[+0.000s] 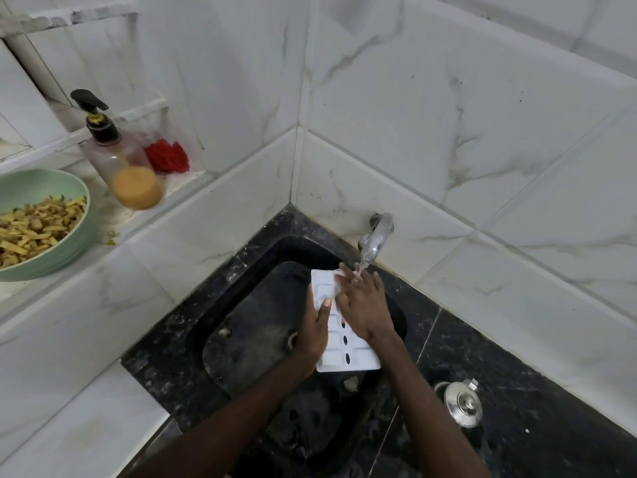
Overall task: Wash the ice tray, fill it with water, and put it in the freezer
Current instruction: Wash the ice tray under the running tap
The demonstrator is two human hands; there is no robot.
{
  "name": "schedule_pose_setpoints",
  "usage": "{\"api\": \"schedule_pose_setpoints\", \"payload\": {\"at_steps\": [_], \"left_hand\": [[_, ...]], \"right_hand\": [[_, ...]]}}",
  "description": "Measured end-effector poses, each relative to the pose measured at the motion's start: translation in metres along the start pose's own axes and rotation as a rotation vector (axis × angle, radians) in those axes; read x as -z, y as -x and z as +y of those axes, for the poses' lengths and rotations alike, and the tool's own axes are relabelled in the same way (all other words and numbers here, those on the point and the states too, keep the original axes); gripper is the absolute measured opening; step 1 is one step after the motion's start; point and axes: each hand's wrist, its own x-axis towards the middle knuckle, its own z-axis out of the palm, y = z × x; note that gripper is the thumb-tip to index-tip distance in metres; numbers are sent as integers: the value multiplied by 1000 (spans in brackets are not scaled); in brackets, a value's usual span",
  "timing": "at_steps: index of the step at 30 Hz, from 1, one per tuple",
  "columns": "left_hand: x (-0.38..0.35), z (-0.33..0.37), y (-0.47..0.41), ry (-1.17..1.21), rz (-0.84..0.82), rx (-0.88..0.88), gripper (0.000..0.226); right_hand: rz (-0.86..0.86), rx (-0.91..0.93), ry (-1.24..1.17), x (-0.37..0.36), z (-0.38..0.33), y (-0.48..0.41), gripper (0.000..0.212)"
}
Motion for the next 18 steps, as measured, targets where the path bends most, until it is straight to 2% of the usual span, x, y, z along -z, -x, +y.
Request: {"api": "schedule_pose_setpoints", "payload": {"at_steps": [4,9,14,18], "left_hand": [[-9,18,-1,54,13,37,54],[12,23,-28,-10,183,50,54],[2,17,-20,-31,63,78,53],[9,32,-24,23,137,109,48]], "right_hand": [[-4,10,7,5,4,0,66],[-101,127,-71,2,-12,15,64],[-45,23,-18,7,-12,0,79],[-71,64,-52,8,-19,5,73]]}}
